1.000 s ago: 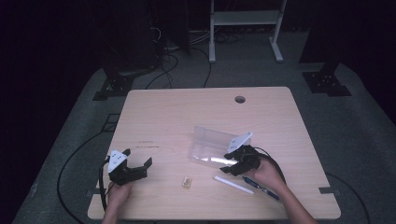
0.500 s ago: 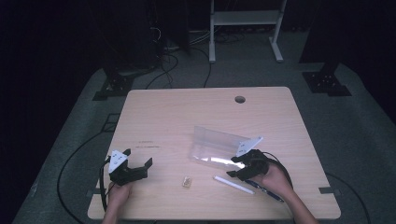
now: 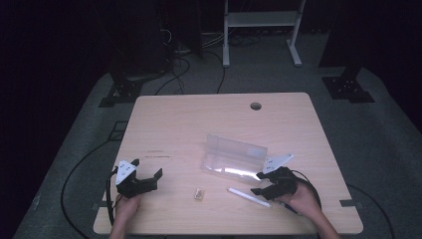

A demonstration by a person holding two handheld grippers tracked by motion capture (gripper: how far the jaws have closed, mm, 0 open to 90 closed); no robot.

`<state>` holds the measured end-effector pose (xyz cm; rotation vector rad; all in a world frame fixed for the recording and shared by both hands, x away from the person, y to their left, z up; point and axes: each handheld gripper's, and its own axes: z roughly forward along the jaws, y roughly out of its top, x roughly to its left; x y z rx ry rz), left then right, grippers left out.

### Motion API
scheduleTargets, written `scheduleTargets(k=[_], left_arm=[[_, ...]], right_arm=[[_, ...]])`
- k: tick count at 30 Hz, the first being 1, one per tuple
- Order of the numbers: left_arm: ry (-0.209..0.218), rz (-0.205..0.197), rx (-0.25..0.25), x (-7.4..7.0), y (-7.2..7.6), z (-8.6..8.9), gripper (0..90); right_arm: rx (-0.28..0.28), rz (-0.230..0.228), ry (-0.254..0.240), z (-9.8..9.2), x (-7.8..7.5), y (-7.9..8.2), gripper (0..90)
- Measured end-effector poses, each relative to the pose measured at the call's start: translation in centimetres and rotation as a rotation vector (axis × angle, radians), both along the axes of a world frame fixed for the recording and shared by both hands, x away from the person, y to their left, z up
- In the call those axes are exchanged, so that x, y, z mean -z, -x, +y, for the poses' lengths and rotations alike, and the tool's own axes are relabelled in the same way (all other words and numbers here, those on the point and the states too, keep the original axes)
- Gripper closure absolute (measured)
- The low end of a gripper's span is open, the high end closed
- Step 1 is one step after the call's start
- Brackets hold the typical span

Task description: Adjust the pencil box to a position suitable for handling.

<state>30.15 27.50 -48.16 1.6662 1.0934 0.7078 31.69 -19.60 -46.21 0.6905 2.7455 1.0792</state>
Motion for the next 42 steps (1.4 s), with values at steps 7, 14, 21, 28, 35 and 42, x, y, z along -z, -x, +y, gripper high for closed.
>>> scheduleTargets(k=[7, 14, 21, 28, 35, 42], left_arm=[[-0.005, 0.001, 0.002, 0.0, 0.0, 0.0, 0.0], [-0.004, 0.002, 0.002, 0.0, 0.0, 0.0, 0.0], [-0.001, 0.001, 0.002, 0.0, 0.0, 0.0, 0.0], [0.000, 0.001, 0.001, 0.0, 0.0, 0.0, 0.0], [-0.001, 0.001, 0.001, 0.0, 0.0, 0.0, 0.0], [0.001, 0.002, -0.001, 0.0, 0.0, 0.0, 0.0]], right_arm=[[0.029, 0.001, -0.003, -1.2, 0.4, 0.9, 35.8], [0.063, -0.010, -0.011, -2.8, 0.7, 2.1, 35.9], [0.088, -0.018, -0.014, -4.0, 1.0, 3.1, 36.5], [0.095, -0.020, -0.001, -4.5, 1.2, 3.7, 37.4], [0.114, -0.013, -0.003, -5.8, 1.6, 4.7, 41.2], [0.121, -0.025, 0.019, -6.5, 1.8, 5.2, 48.2]])
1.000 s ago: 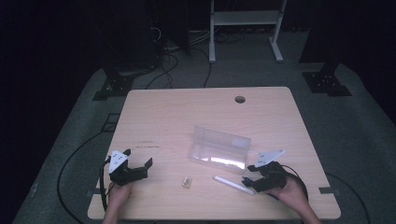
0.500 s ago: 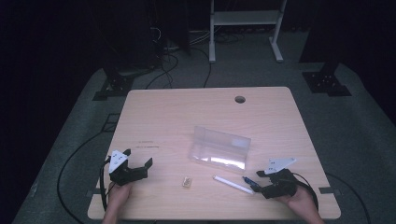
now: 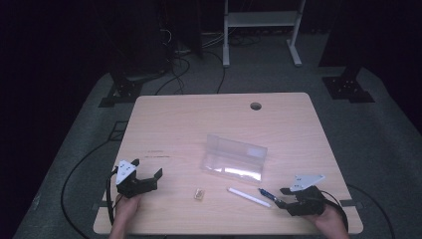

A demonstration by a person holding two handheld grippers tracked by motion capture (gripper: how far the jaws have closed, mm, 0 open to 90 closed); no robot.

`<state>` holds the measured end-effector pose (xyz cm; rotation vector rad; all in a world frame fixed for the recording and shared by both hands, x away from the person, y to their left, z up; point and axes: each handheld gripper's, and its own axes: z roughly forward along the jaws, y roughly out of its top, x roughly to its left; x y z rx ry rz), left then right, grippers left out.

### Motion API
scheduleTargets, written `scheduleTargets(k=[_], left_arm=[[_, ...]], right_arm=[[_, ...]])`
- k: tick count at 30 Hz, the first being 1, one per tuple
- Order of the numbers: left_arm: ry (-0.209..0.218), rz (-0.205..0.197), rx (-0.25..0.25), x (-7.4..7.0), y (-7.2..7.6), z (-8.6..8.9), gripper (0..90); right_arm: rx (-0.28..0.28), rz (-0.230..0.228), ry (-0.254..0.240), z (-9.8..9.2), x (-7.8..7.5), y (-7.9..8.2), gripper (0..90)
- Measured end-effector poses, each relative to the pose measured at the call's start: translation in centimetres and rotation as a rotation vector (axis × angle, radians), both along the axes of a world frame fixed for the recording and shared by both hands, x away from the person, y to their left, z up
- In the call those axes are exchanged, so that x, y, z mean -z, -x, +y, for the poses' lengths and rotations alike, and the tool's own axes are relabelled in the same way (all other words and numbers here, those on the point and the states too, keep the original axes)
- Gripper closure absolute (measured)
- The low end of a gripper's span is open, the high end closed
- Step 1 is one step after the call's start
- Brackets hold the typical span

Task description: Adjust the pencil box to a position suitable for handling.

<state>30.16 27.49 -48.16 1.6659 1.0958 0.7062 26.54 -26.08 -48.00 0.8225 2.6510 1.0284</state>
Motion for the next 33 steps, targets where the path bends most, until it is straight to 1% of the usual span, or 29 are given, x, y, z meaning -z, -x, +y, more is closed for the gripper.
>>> scheduleTargets(k=[1, 5, 7, 10, 12, 14, 15, 16, 17, 24, 27, 29, 33], left_arm=[[0.000, 0.000, 0.000, 0.00, 0.00, 0.00, 0.0], [0.003, 0.001, -0.001, 0.00, -0.01, 0.02, 0.0], [0.004, 0.001, -0.002, 0.00, -0.02, 0.02, 0.0], [0.003, 0.001, -0.002, 0.00, -0.01, 0.02, 0.0], [0.003, 0.001, -0.002, -0.01, -0.01, 0.02, 0.0], [0.004, 0.002, -0.004, -0.01, -0.02, 0.03, 0.0], [0.007, 0.002, -0.006, 0.00, -0.03, 0.04, 0.0], [0.007, 0.002, -0.006, 0.00, -0.03, 0.04, 0.0], [0.007, 0.002, -0.006, 0.00, -0.03, 0.04, 0.0], [0.006, 0.002, -0.006, -0.01, -0.03, 0.05, 0.0], [0.006, 0.002, -0.006, -0.01, -0.03, 0.05, 0.0], [0.006, 0.002, -0.006, -0.01, -0.03, 0.04, 0.0], [0.006, 0.002, -0.006, -0.01, -0.03, 0.05, 0.0]], right_arm=[[0.000, 0.000, 0.000, 0.00, 0.00, 0.00, 48.2], [-0.009, -0.011, 0.005, -0.06, -0.04, 0.07, 54.8], [-0.008, -0.018, 0.021, -0.05, 0.05, 0.12, 58.3], [-0.011, -0.016, 0.024, -0.07, 0.08, 0.21, 60.7], [-0.018, -0.024, 0.015, -0.09, 0.07, 0.32, 65.2], [-0.020, -0.028, 0.015, -0.09, 0.06, 0.35, 66.9], [-0.025, -0.032, 0.024, -0.05, 0.08, 0.42, 68.5], [-0.025, -0.032, 0.024, -0.05, 0.08, 0.42, 68.5], [-0.024, -0.033, 0.037, 0.01, 0.17, 0.48, 69.7], [-0.027, -0.037, 0.041, 0.07, 0.18, 0.53, 72.7], [-0.027, -0.037, 0.045, 0.09, 0.26, 0.54, 72.2], [-0.029, -0.038, 0.050, 0.14, 0.36, 0.52, 72.1], [-0.033, -0.042, 0.066, 0.43, 0.51, 0.59, 74.7]])
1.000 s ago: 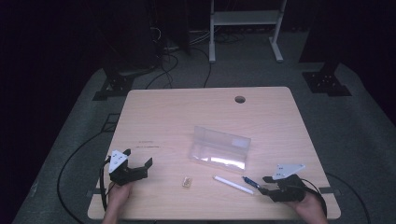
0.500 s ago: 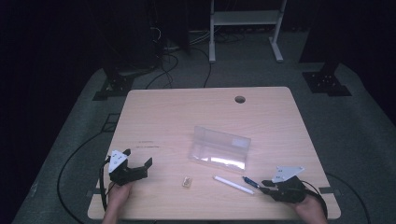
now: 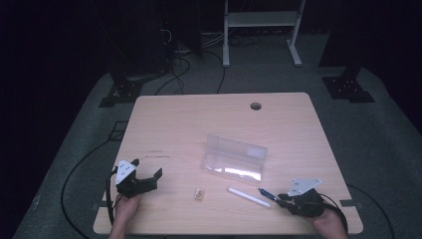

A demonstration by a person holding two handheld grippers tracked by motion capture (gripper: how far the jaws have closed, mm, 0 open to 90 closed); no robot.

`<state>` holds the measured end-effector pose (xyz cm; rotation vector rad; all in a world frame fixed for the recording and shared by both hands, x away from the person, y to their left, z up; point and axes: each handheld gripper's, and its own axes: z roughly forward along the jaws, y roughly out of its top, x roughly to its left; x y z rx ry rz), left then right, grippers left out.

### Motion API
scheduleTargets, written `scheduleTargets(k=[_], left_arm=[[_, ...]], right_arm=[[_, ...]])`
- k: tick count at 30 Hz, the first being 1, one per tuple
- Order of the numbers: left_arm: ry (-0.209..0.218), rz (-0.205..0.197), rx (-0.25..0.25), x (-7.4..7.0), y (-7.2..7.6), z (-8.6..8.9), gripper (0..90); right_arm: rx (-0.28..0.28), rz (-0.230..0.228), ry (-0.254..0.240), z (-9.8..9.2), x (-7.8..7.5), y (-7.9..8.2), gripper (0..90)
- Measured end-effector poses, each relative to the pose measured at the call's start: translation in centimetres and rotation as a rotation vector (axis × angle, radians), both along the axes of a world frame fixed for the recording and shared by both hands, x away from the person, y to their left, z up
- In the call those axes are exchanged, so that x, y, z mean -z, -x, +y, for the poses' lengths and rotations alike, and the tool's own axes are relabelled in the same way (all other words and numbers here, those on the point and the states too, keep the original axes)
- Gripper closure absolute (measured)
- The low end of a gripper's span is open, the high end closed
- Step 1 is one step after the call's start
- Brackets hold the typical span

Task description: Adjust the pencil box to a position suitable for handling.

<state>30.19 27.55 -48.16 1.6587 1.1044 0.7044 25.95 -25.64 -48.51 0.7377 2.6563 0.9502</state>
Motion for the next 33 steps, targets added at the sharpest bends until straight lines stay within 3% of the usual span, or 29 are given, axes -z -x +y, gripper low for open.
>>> scheduleTargets(k=[16, 33], left_arm=[[-0.003, 0.001, 0.000, 0.0, 0.0, 0.0, 0.0], [-0.008, 0.004, 0.000, 0.0, 0.0, 0.0, 0.0]], right_arm=[[-0.003, -0.025, 0.026, 0.4, -0.2, 0.2, 78.9], [-0.001, -0.070, -0.022, 0.0, -2.1, 0.4, 79.0]])
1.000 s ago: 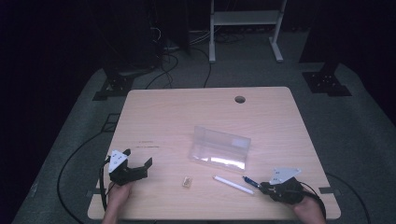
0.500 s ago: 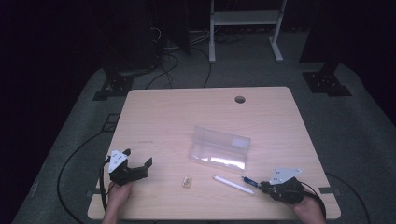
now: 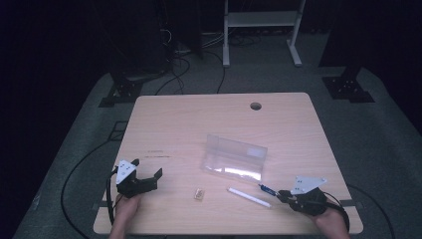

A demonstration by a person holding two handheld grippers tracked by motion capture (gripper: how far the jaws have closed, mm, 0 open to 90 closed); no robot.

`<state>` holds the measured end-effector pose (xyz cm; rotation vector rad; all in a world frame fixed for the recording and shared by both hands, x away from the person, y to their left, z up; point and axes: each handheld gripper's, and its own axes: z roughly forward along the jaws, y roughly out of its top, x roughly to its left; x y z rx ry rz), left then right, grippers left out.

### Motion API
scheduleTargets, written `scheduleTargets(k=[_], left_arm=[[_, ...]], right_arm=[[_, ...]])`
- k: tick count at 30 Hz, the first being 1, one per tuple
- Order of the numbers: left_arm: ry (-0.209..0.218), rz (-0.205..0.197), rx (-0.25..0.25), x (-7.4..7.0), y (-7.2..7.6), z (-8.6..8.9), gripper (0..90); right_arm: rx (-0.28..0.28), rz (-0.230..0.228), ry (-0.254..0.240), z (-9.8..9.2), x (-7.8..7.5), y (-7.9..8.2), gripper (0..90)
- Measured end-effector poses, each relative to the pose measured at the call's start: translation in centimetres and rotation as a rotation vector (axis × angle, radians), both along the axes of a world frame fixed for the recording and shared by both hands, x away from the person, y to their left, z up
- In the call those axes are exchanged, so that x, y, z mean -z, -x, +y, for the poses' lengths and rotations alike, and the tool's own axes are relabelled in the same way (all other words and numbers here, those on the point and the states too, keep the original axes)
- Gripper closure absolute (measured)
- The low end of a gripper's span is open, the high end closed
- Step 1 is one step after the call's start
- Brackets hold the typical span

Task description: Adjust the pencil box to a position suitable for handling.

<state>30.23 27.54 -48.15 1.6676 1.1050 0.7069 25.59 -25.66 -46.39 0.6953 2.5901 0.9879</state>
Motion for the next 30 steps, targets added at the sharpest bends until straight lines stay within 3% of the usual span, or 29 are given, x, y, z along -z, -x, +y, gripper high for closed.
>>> scheduleTargets(k=[21, 30], left_arm=[[-0.004, 0.000, -0.002, 0.0, 0.0, -0.1, 0.0], [-0.001, 0.002, -0.001, 0.0, 0.0, 0.0, 0.0]], right_arm=[[-0.055, 0.029, 0.010, 2.6, -1.8, -4.0, 78.9], [-0.090, 0.014, 0.030, 4.5, -3.0, -5.5, 78.9]])
